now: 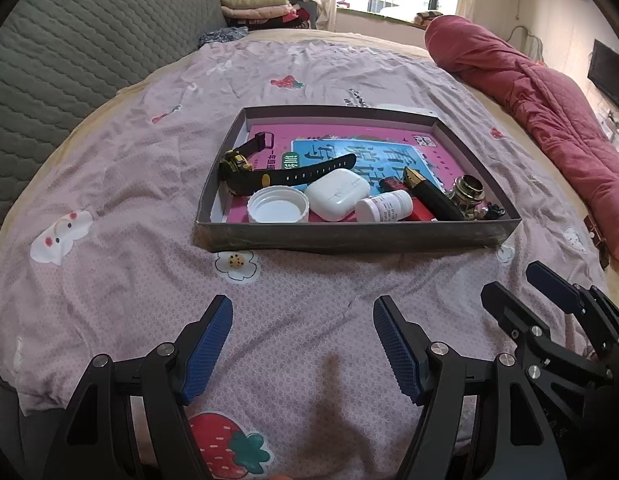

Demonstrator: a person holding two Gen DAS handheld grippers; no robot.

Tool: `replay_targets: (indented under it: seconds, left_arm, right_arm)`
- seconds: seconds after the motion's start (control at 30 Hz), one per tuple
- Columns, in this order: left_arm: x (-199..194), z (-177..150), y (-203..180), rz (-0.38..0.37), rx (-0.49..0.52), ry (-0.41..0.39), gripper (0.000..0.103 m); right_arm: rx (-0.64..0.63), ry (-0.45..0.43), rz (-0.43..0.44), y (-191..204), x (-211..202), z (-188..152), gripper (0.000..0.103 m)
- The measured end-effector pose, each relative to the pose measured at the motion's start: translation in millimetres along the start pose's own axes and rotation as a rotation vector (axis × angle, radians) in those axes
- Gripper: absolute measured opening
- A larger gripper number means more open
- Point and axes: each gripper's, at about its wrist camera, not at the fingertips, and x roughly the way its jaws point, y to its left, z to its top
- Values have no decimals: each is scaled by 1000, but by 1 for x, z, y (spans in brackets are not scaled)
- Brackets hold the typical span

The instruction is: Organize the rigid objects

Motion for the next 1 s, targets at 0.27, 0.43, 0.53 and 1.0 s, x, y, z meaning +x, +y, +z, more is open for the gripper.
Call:
replay_targets:
  seconds: [0.27,0.43,0.53,1.0]
  left_arm:
    - [5,0,3,11,-4,3,74]
    - [6,-1,3,3,-6,4,74]
    - [5,-2,4,-3,-6,2,74]
    - [5,-2,2,13,2,-14,74]
  right_arm:
    - [-3,5,13,3,1,-2,57]
    - [18,16,16,1,4,-3,57]
    - [22,14,13,-1,3,-3,57]
    - [25,12,11,-1,6,-3,57]
